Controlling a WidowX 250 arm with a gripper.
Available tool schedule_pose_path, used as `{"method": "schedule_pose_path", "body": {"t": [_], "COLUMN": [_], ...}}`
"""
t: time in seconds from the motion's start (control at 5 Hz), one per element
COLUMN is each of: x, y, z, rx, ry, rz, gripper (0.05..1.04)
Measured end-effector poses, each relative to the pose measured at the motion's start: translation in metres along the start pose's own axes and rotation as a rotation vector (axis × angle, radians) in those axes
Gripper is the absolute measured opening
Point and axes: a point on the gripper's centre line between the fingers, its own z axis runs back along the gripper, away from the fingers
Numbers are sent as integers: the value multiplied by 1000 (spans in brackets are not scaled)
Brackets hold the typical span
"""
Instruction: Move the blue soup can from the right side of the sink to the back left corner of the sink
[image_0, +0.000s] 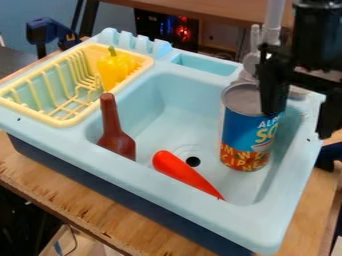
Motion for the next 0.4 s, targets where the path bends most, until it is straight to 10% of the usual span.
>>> {"method": "schedule_pose_path", "body": {"t": [0.4], "x": [0], "y": [-10], "z": [-4], "rx": [6], "ry": [-2], "rz": [-8], "gripper": [1001]}}
